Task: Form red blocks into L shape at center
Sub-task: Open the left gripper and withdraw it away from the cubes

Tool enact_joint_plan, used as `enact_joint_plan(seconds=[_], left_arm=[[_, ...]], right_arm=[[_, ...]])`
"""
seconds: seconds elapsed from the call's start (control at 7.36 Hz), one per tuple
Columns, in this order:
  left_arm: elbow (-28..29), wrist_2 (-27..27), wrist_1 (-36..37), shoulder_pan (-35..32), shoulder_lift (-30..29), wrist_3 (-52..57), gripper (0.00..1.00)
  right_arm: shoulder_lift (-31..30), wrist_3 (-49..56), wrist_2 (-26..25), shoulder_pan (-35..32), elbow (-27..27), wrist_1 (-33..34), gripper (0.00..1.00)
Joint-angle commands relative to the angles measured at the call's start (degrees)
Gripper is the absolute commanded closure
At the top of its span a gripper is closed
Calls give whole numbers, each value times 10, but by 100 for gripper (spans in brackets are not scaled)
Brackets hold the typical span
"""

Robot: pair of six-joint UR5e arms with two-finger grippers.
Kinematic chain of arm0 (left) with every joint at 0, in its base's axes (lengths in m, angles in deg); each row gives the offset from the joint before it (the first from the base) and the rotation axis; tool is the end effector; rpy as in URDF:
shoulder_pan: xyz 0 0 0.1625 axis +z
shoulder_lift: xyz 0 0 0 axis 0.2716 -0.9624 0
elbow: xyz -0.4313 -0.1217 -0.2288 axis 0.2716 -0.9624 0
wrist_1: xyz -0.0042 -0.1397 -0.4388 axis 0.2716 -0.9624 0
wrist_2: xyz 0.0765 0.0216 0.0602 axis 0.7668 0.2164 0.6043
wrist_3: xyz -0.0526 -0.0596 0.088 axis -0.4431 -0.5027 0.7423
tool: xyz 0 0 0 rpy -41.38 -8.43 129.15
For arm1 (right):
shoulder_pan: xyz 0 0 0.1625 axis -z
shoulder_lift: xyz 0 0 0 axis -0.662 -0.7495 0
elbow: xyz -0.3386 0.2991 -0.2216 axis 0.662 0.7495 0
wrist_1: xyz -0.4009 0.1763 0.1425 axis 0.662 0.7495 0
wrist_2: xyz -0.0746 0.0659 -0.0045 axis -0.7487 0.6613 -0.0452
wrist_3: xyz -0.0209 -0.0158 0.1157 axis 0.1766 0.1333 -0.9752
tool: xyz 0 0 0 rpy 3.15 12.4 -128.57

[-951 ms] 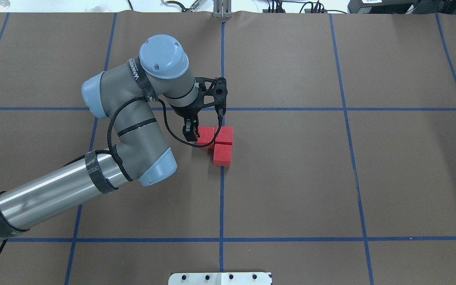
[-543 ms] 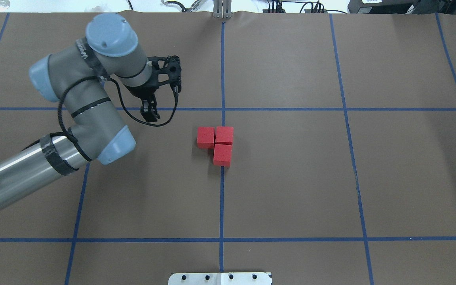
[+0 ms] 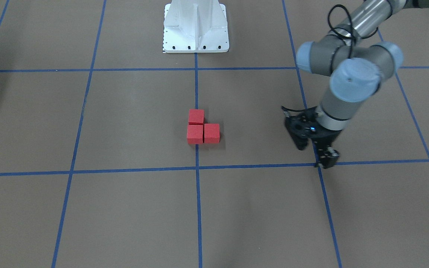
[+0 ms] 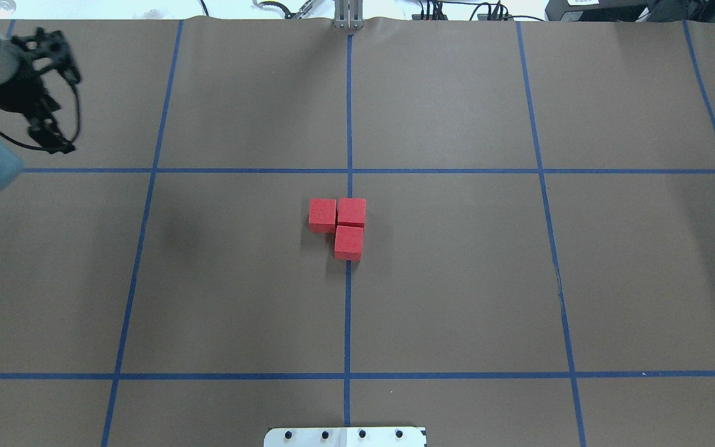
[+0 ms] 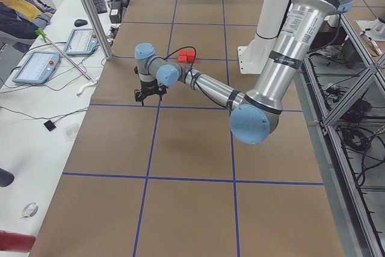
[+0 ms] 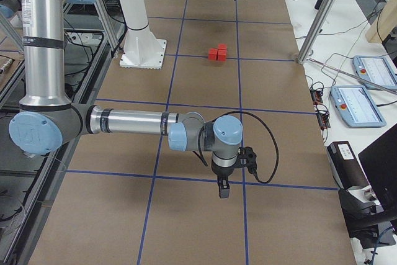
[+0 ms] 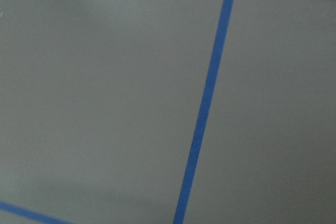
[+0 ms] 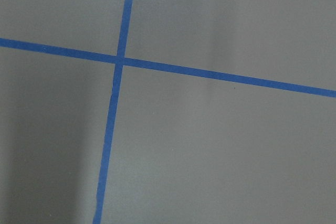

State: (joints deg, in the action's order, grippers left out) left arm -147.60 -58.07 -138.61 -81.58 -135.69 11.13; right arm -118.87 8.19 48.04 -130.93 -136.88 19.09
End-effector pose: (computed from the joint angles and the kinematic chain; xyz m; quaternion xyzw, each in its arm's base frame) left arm 0.2334 -0.6718 0.5421 0.2029 0.3082 0.4407 0.8184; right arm 0.0595 -0.5194 0.7655 0.0269 -0.3040 -0.0576 0.9505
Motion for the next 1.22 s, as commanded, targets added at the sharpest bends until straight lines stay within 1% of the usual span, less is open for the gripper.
enact_joint_plan(seconds=[0.0,0.14,0.27,0.41,0.54,0.68,0.81,1.09], left_arm=[[5,-44,-3,-130,93,7,0],[6,-42,-5,-181,143,2,0],[26,-42,-3,-234,157,7,0],[42,-39,3,-256,181,-1,0],[40,-38,38,-278,190,-37,0],[17,-38,66,-280,196,-89,0],[-4,-42,68,-280,205,-101,0],[-11,-44,69,-278,201,-144,0]], right_arm=[[0,0,0,0,1,0,1],[0,1,0,0,1,0,1],[0,1,0,0,1,0,1],[0,1,0,0,1,0,1],[0,1,0,0,1,-1,1],[1,1,0,0,1,-1,1],[1,1,0,0,1,-1,1],[3,0,0,0,1,-1,1]])
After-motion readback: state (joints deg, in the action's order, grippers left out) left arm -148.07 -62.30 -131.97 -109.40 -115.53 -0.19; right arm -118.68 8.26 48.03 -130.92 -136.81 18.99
